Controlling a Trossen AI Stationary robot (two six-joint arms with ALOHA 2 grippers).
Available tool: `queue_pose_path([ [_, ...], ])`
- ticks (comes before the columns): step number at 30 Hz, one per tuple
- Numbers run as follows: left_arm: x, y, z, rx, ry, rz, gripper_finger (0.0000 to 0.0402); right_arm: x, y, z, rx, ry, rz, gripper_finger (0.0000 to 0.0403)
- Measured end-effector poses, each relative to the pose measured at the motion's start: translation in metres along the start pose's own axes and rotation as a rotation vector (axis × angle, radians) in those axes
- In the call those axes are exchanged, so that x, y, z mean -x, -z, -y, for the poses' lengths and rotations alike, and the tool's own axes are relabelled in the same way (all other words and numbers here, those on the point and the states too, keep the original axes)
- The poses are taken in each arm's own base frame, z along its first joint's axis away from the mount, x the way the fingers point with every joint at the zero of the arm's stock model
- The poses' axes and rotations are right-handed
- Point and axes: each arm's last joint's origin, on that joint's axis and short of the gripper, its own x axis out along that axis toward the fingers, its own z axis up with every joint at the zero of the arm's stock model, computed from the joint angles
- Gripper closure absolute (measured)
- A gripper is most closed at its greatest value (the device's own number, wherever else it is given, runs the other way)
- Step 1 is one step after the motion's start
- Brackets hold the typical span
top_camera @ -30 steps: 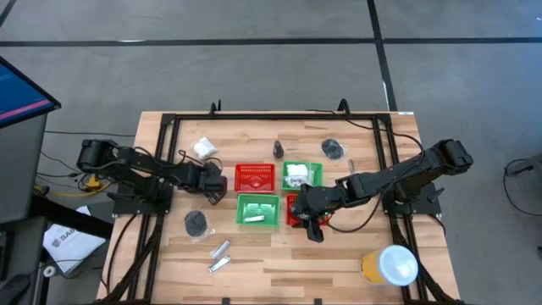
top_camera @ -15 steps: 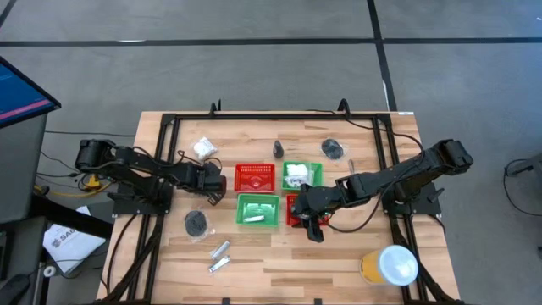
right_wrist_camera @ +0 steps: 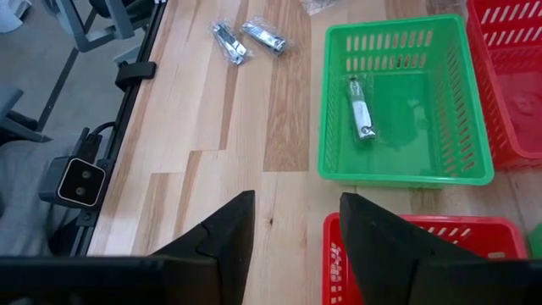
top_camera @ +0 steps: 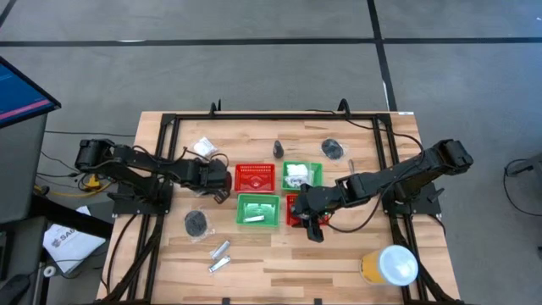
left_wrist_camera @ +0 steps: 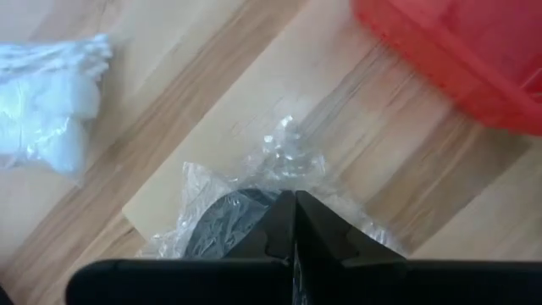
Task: Pick & Place Travel size toiletries
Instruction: Put the black hairbrush into the left red basket
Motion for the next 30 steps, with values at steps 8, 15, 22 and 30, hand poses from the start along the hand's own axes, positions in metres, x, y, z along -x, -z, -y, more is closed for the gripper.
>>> queue_pose_path([
  [8, 0.003, 0.001, 0.003, -0.023, 0.007, 0.009, 0.0401, 0.000, 0.000, 0.000, 0.000, 0.000, 0.000, 0.0240],
  [15, 0.023, -0.003, -0.001, -0.002, 0.051, 0.089, 0.0401, 0.000, 0.000, 0.000, 0.000, 0.000, 0.000, 0.0240],
  [22, 0.059, -0.006, -0.007, 0.031, 0.146, 0.249, 0.0401, 0.000, 0.000, 0.000, 0.000, 0.000, -0.001, 0.0240],
  [30, 0.075, -0.007, -0.001, 0.030, 0.227, 0.383, 0.0401, 0.000, 0.000, -0.001, -0.011, -0.002, -0.001, 0.0240],
])
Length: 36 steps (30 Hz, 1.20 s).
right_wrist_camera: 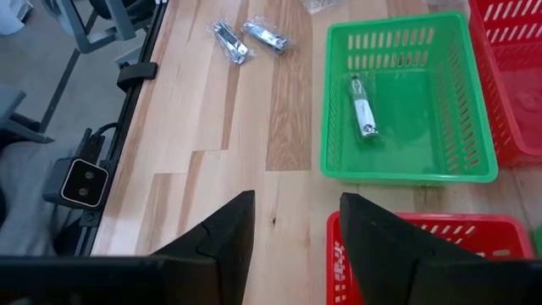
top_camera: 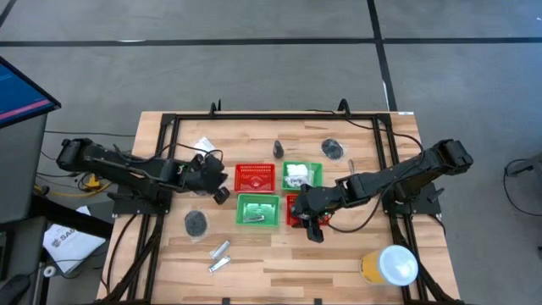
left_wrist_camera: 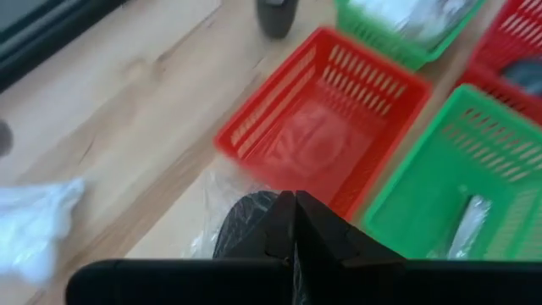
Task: Pick & Place Travel size toiletries
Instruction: Put the black hairbrush into the left red basket
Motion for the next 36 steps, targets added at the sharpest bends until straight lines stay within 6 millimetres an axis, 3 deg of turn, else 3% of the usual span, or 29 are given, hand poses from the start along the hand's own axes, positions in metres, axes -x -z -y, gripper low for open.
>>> queue_pose_path([
  [17, 0.008, -0.033, 0.019, -0.068, 0.149, 0.288, 0.0401, 0.000, 0.000, 0.000, -0.021, 0.000, 0.000, 0.0240],
  [36, -0.041, -0.033, 0.054, -0.370, 0.104, 0.357, 0.0401, 0.000, 0.006, -0.018, 0.007, -0.044, -0.009, 0.0240],
])
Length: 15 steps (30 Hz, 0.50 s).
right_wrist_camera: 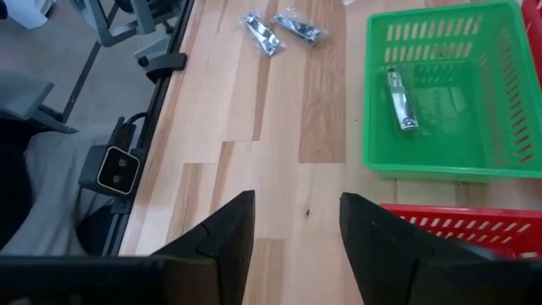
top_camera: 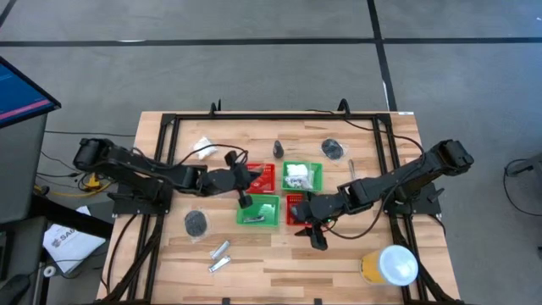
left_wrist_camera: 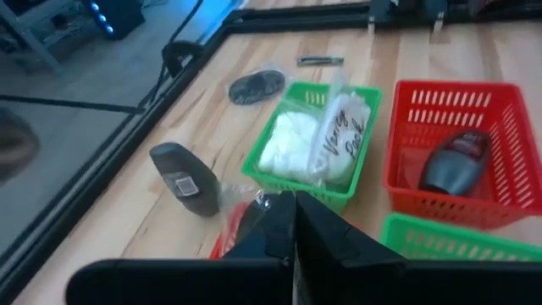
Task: Pick & Place Travel size toiletries
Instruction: Put the black hairbrush into the left red basket
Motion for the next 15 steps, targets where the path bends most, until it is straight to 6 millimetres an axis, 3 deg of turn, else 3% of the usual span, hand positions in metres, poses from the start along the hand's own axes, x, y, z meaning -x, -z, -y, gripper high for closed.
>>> queue_pose_path([
  [15, -0.020, 0.016, 0.009, -0.119, -0.051, -0.061, 0.0401, 0.000, 0.000, 0.000, -0.011, 0.001, 0.000, 0.0240],
])
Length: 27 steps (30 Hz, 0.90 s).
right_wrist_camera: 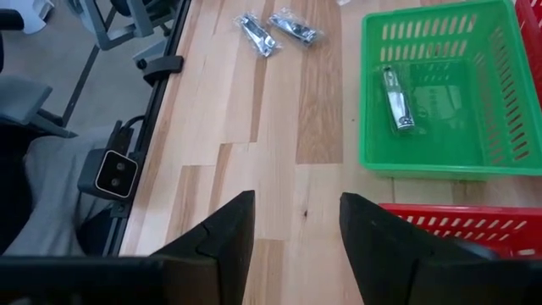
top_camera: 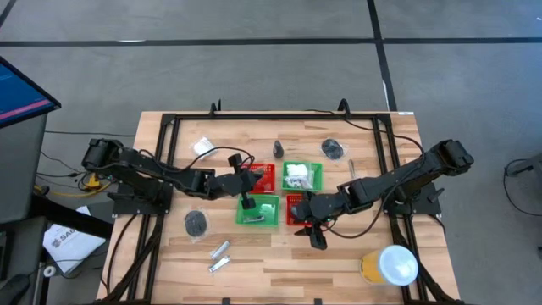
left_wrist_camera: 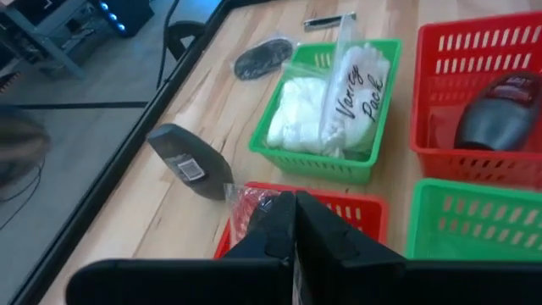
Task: Pick & Place Travel size toiletries
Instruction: Put the black hairbrush into the left red basket
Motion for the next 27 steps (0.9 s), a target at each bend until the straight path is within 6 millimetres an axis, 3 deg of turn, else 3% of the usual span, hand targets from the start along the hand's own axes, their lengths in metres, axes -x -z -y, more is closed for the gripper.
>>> queue_pose_path([
  [15, -0.011, 0.004, -0.018, 0.038, -0.059, -0.027, 0.0392, 0.000, 0.000, 0.000, 0.003, 0.000, 0.000, 0.0240],
  [27, -0.011, 0.004, -0.018, 0.039, -0.057, -0.027, 0.0288, 0.000, 0.000, 0.000, 0.006, 0.000, 0.000, 0.0240],
])
